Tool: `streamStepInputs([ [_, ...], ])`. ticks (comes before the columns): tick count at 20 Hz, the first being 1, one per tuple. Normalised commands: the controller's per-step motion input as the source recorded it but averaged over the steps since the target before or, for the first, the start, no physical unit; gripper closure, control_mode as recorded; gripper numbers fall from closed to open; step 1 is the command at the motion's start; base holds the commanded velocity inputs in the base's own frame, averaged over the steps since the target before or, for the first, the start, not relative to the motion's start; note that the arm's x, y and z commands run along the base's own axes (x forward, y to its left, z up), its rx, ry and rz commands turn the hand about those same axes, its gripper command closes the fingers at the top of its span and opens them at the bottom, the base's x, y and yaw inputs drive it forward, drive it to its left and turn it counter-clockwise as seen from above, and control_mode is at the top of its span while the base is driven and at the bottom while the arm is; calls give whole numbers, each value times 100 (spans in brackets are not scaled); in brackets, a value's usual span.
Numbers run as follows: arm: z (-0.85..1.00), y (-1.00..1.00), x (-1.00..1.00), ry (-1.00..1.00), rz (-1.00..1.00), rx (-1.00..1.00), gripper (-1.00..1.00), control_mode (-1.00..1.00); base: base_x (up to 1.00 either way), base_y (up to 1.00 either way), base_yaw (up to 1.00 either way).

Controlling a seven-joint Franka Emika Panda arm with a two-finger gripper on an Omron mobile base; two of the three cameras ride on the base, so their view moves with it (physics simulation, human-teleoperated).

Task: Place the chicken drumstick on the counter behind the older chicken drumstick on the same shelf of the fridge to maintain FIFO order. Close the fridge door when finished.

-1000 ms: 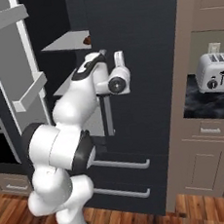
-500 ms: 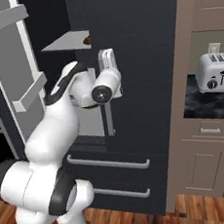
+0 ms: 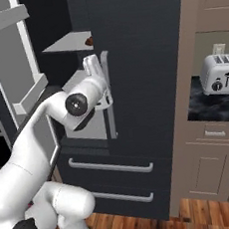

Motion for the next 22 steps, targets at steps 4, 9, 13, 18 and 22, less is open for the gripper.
streamStepInputs([
  [4,-12,7,-30,13,0,-3,-100,-100,0,0,0],
  [9,74,52,-100,0,0,-17,-100,-100,0,0,0],
  [13,70,83,-100,2,0,-26,-100,-100,0,0,0],
  [18,15,100,-100,11,8,-40,-100,-100,0,0,0],
  [22,0,100,-100,1,9,-38,-100,-100,0,0,0],
])
